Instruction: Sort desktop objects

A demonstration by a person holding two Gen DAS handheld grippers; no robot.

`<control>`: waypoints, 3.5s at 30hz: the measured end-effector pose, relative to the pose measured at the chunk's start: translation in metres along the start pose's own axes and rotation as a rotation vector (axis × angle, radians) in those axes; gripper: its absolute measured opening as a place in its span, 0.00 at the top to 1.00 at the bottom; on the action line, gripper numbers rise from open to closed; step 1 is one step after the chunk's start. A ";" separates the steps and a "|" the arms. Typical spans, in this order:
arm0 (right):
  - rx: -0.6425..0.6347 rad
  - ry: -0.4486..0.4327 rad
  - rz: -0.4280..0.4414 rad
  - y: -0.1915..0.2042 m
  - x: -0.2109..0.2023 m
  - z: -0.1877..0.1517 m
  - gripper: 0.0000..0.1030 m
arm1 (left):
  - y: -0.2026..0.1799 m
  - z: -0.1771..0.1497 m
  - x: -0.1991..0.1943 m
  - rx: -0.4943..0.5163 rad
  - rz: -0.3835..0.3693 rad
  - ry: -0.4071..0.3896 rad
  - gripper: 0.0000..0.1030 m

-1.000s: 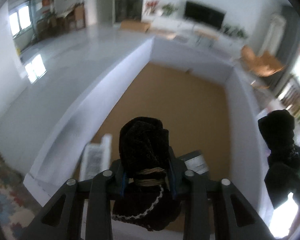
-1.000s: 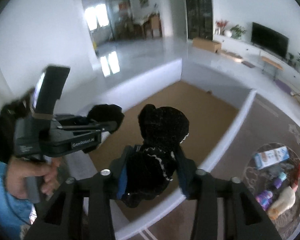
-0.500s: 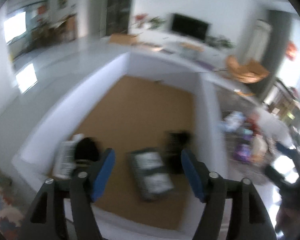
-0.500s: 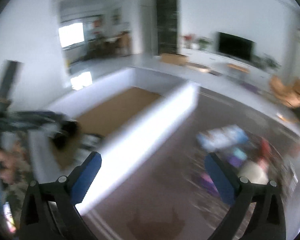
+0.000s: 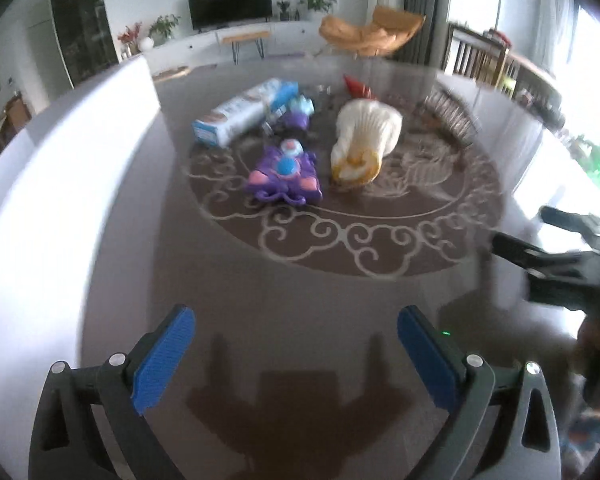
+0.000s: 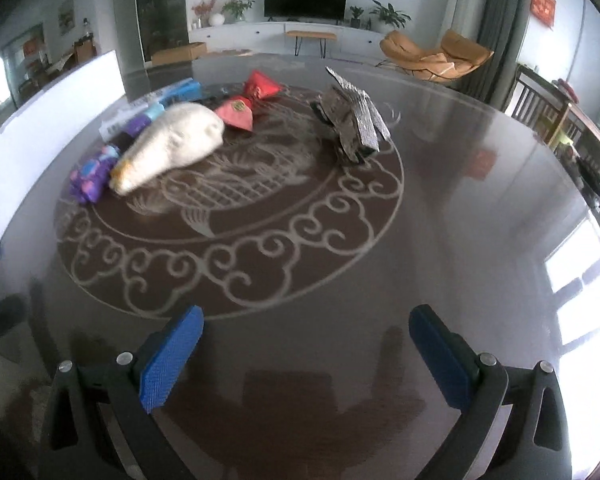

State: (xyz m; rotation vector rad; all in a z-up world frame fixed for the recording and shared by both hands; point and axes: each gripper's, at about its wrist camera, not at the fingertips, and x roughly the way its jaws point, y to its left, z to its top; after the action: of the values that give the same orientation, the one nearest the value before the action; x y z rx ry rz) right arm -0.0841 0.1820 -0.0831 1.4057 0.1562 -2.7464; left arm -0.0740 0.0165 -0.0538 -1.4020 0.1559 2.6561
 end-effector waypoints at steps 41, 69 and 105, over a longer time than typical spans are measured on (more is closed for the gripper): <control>0.037 0.002 0.035 0.001 -0.005 -0.002 0.00 | -0.002 0.030 0.026 -0.034 -0.013 -0.025 0.00; 0.037 0.002 0.036 0.001 -0.005 -0.002 0.00 | -0.002 0.029 0.027 -0.034 -0.013 -0.026 0.00; 0.037 0.002 0.035 0.001 -0.005 -0.003 0.00 | 0.021 0.011 0.012 0.033 -0.060 -0.026 0.00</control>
State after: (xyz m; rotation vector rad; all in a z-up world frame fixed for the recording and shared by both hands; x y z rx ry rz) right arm -0.0791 0.1818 -0.0807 1.4058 0.0798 -2.7334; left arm -0.0929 -0.0022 -0.0573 -1.3400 0.1512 2.6098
